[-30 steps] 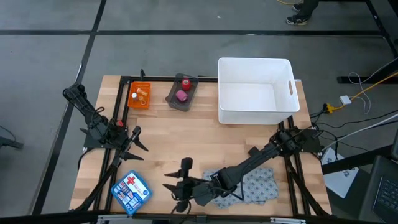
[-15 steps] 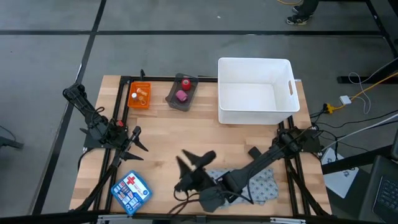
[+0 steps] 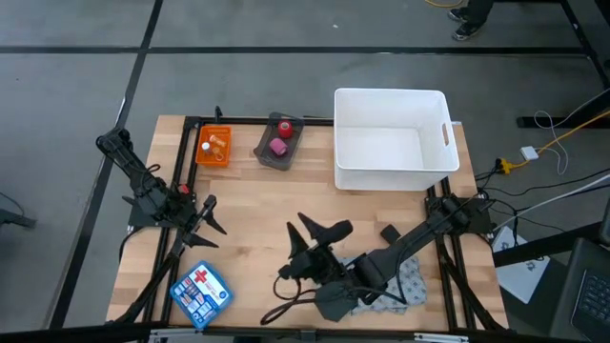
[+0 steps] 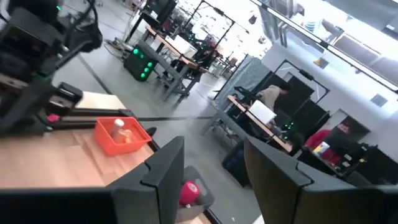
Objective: Pick & place medical supplies in basket/bin
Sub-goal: Put the black bandage into the black bin
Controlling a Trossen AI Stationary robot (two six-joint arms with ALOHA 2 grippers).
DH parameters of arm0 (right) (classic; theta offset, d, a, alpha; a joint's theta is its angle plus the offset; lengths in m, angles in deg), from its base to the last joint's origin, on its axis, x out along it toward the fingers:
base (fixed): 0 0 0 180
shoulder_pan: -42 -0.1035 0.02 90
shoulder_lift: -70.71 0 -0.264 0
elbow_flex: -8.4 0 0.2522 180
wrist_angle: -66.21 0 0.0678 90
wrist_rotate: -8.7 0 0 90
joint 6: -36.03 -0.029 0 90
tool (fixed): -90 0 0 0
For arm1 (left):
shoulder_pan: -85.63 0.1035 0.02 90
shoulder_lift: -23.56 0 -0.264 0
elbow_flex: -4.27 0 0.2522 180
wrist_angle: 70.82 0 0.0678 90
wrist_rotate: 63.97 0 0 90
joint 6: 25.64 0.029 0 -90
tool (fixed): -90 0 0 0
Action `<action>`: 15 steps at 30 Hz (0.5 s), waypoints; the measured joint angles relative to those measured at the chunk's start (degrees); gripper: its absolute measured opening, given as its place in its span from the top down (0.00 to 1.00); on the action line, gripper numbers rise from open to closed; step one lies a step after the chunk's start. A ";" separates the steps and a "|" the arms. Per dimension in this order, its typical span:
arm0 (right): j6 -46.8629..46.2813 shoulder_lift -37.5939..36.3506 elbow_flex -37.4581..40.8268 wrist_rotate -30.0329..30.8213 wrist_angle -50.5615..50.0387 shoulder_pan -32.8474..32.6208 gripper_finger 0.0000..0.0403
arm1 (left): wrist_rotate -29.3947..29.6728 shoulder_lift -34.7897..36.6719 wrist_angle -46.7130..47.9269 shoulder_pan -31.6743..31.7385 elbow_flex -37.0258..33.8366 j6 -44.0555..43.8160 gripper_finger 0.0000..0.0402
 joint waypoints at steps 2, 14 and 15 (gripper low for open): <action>-4.31 -1.13 0.03 -0.02 -5.77 0.30 0.58 | 0.01 0.00 0.53 0.02 0.01 -0.07 0.55; -84.51 -7.36 2.63 -16.18 -79.39 6.17 0.58 | 0.00 0.00 0.53 0.02 0.01 -0.55 0.55; -81.01 -8.72 5.63 -19.36 -77.04 6.95 0.58 | 0.01 0.00 0.50 0.02 0.01 -0.57 0.55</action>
